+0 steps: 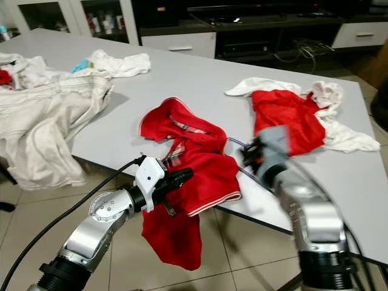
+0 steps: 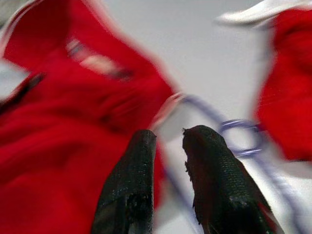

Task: Hang hanger

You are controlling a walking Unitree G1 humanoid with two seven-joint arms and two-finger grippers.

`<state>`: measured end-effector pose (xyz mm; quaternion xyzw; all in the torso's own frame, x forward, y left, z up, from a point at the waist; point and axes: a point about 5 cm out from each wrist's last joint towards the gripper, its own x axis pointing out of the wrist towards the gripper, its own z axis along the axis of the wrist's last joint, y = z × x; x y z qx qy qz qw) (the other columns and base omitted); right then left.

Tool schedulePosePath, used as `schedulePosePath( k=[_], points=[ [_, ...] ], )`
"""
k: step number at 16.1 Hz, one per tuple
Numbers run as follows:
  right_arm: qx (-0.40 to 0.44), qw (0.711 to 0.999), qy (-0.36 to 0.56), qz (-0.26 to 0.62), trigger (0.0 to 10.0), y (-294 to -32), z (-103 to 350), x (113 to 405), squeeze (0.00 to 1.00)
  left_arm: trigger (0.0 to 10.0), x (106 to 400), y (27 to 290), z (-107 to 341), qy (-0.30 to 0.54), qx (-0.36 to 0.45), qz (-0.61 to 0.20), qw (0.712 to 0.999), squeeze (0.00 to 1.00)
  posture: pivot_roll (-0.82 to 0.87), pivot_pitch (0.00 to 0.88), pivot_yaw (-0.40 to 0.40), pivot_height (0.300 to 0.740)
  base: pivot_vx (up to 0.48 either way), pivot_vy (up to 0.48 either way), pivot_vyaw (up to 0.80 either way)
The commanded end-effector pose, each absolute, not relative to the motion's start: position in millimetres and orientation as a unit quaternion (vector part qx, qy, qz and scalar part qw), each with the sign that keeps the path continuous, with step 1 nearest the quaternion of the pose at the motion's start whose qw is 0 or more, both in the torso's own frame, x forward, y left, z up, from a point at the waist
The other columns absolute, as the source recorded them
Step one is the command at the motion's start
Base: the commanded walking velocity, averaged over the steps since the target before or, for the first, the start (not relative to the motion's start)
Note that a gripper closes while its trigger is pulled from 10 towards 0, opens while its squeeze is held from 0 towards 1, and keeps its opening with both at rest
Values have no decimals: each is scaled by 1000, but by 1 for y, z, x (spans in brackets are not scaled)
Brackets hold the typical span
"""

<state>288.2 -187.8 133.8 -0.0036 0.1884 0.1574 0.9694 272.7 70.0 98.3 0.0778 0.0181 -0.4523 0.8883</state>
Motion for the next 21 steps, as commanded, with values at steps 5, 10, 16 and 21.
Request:
schedulePosePath(
  k=[5,10,16,21],
  points=[
    [-20,937,221,268,10000,-170,133,276,0,10000,276,75,99,18,85,-437,895,0,-145,0,24,740,0,0,0],
    [-96,891,280,343,10000,-170,127,262,0,10000,276,76,101,16,85,-429,899,0,-128,0,14,740,0,0,0],
    [-135,881,335,306,10000,-169,107,274,0,10000,276,74,101,14,83,-428,900,0,-127,0,9,740,0,0,0],
    [-139,903,323,247,10000,-161,97,302,0,10000,276,74,100,14,83,-428,900,0,-122,0,7,740,0,0,0]
  ],
)
